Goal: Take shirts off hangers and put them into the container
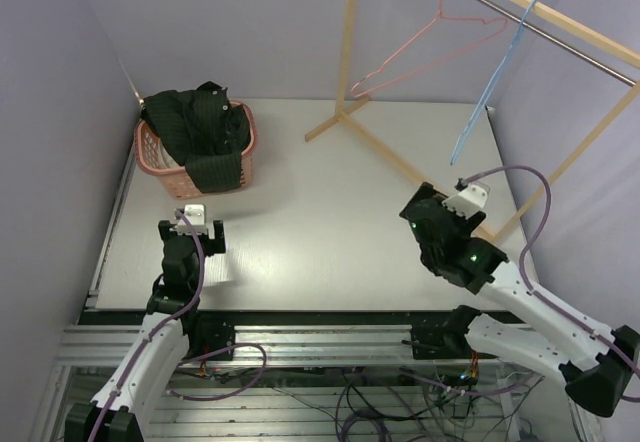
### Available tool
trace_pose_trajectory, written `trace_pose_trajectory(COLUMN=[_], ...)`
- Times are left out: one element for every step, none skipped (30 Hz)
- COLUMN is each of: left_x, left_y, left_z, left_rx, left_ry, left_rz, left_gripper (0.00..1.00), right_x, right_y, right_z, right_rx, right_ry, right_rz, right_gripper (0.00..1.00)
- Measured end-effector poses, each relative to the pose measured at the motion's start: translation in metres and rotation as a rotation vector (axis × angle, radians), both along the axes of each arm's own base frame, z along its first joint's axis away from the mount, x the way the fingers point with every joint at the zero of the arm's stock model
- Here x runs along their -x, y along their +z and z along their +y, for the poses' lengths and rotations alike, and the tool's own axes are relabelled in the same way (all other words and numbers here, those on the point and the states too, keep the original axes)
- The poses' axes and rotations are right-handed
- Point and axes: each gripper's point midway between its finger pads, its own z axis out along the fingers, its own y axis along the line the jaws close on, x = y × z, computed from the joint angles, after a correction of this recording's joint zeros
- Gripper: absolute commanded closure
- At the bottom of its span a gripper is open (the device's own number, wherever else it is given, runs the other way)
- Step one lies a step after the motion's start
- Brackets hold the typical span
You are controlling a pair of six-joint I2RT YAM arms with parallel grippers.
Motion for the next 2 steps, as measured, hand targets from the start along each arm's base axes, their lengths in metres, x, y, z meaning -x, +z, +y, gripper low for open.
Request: trace_pose_trajectory(left_x=[0.0000, 0.0000], left_y=[0.0000, 0.0000], left_z=[0.0000, 0.0000], left_rx=[0.000, 0.000], left_ry=[0.000, 0.000], left_rz=[0.000, 0.000], left_gripper=[0.01, 0.01], right_x=[-0.0001, 0.0007], right_y=[-0.0004, -0.0014], right_z=[0.0000, -0.0006], right_rx=[0.002, 0.005], right_ry=[-0.005, -0.004], right_rz=[0.000, 0.000], right_gripper=[0.00, 0.00])
